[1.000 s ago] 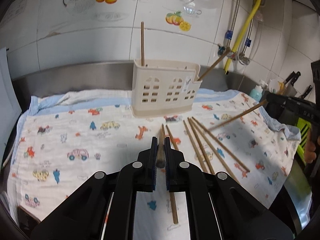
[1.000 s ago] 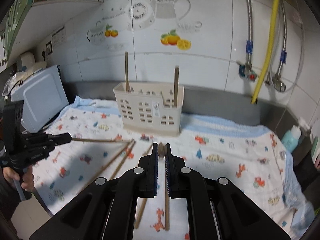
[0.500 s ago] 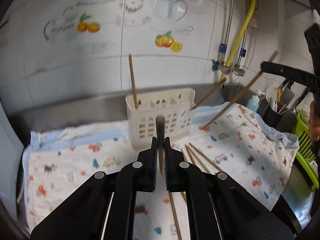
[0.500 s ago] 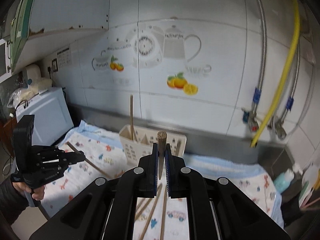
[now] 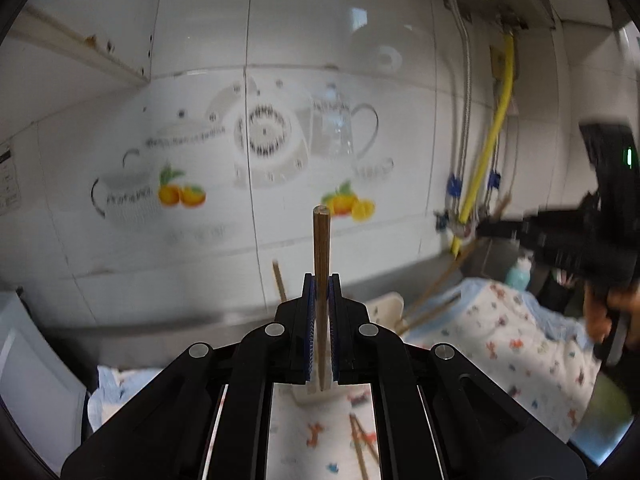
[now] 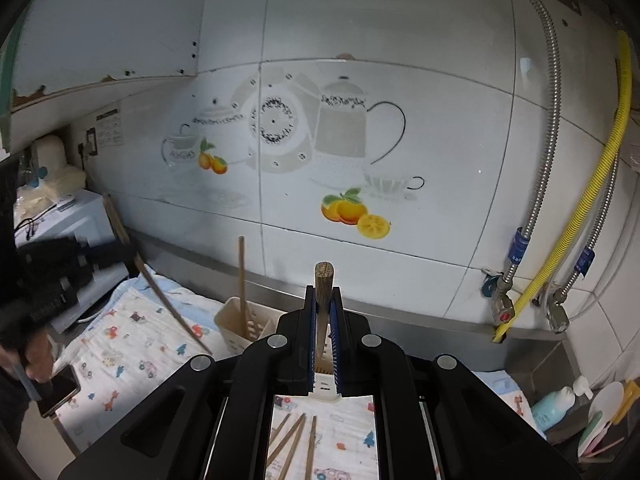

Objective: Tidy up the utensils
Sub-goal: 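Drop the chopstick into the cream holder and open the right tool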

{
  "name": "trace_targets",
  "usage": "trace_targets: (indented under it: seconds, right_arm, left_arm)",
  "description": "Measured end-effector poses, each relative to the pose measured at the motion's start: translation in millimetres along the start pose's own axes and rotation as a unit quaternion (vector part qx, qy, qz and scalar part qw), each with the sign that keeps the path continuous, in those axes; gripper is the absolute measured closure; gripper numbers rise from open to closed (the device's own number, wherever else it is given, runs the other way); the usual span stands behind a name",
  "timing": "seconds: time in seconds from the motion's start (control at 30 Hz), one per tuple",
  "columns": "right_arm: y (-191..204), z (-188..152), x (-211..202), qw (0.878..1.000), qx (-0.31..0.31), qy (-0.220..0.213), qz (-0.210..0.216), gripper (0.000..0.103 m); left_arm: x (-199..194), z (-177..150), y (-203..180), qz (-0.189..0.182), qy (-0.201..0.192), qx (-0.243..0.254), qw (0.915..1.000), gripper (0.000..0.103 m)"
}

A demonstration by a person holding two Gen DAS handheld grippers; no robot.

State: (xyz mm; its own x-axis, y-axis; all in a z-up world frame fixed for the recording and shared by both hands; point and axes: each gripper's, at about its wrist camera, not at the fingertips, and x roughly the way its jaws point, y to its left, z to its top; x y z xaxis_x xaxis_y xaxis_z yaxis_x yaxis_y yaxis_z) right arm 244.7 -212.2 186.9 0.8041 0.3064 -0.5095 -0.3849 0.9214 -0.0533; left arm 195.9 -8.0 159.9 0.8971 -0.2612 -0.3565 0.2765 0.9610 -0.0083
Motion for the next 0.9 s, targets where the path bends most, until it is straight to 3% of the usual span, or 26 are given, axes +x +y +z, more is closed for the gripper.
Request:
trace_targets:
  seconds: [0.1, 0.27, 0.9]
  right_arm:
    - [-4.5, -0.4, 10.9, 1.0, 0.003, 0.009, -0.001, 0.096]
    - [-9.6, -4.7, 25.6, 1.0, 0.004, 0.024, 0.0, 0.096]
    - [-12.7, -27.0, 65.5, 0.997, 0.004, 0.072, 0.005, 0.096]
  left_arm:
    - [9.4, 15.5, 1.6, 0.018, -0.02, 0.004, 0.9996, 0.098]
    - [33.7, 23.8, 8.4, 0.039, -0.015, -0.011, 0.9991, 0.098]
    - [97.7, -13.5, 28.0, 0.037, 0.071, -0.05, 0.9955, 0.096]
